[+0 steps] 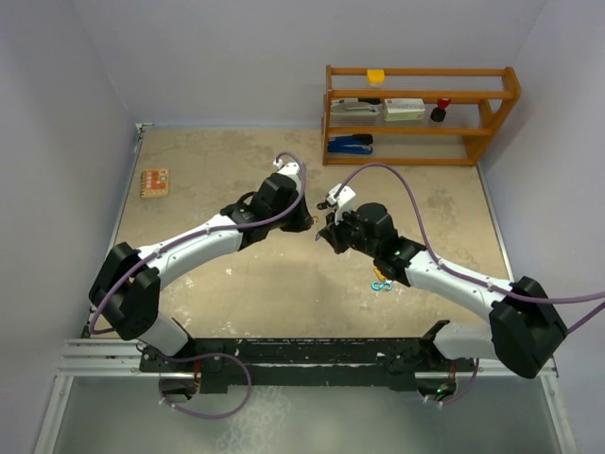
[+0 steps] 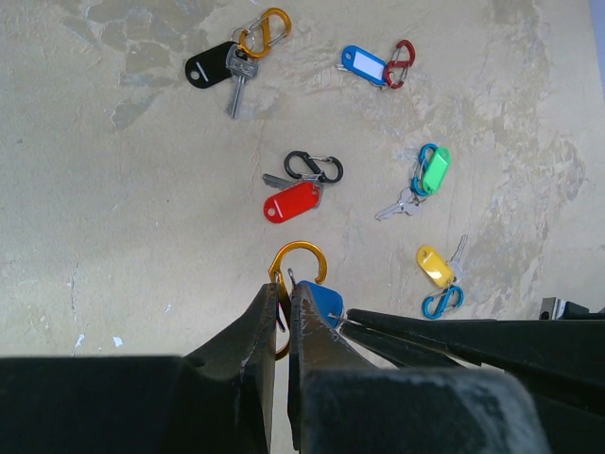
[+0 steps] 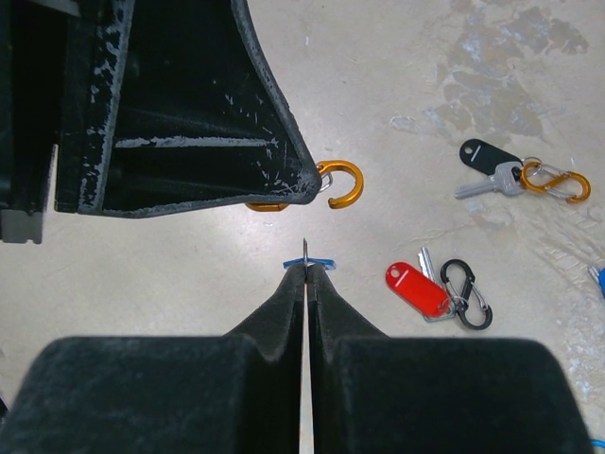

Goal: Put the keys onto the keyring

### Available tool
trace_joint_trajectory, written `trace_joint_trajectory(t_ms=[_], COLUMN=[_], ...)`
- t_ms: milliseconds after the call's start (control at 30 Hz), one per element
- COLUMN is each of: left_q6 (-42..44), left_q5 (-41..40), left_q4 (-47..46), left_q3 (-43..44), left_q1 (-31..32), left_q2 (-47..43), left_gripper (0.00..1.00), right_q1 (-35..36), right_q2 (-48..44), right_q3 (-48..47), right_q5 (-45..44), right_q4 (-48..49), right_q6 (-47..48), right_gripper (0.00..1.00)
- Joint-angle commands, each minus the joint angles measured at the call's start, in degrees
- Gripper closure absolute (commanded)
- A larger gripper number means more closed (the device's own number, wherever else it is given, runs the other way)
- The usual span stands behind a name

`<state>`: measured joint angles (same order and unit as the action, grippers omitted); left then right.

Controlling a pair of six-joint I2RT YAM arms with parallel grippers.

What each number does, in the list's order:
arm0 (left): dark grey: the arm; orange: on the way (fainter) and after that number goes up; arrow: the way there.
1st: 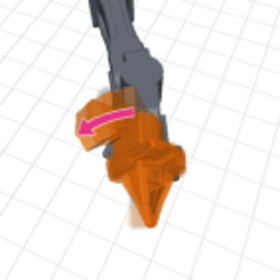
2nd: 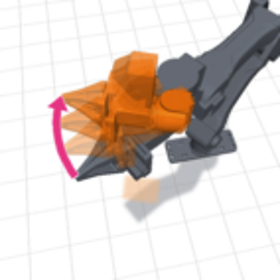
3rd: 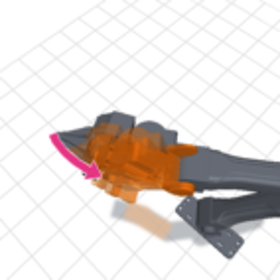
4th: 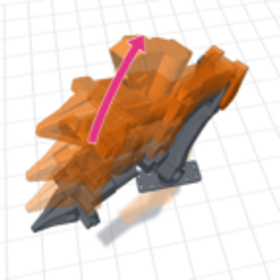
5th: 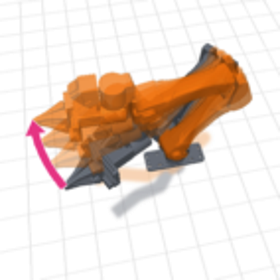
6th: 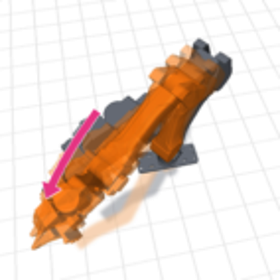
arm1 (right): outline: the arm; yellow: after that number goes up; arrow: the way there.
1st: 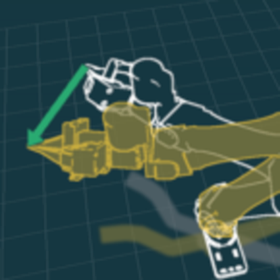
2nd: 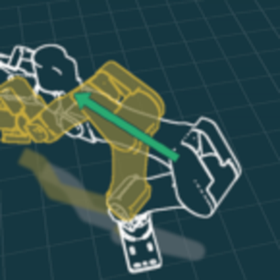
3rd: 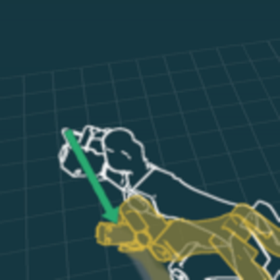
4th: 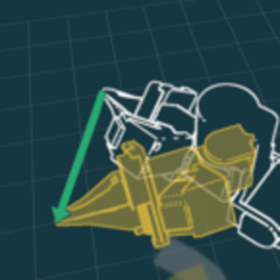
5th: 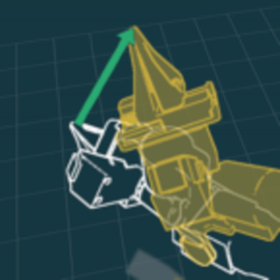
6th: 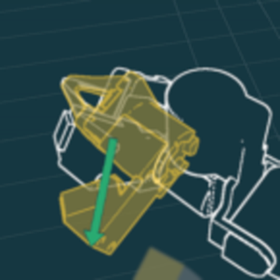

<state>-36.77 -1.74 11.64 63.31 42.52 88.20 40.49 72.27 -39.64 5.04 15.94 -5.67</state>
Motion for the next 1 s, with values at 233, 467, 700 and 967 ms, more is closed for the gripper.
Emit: trace_joint_trajectory(t_ms=[233, 467, 700, 967], left_q6=[1.7, 1.9, 2.2, 2.5], left_q5=[1.0, 1.5, 1.8, 1.9], left_q4=[-0.9, -0.7, -0.5, -0.3], left_q3=[2.8, 2.7, 2.5, 2.2], left_q1=[0.5, 0.5, 0.6, 0.7], left_q2=[0.1, 0.2, 0.0, 0.0], left_gripper=[1.00, 1.00, 1.00, 1.00], right_q1=[0.4, 0.4, 0.3, 0.4], right_q2=[0.9, 1.2, 1.8, 1.9], right_q3=[-3.2, -3.6, -3.8, -3.8], right_q5=[-1.0, -1.3, -1.3, -1.3], right_q4=[1.6, 1.6, 1.9, 2.0], right_q6=[1.2, 1.4, 1.5, 1.5], right_gripper=[1.00, 1.00, 1.00, 1.00])
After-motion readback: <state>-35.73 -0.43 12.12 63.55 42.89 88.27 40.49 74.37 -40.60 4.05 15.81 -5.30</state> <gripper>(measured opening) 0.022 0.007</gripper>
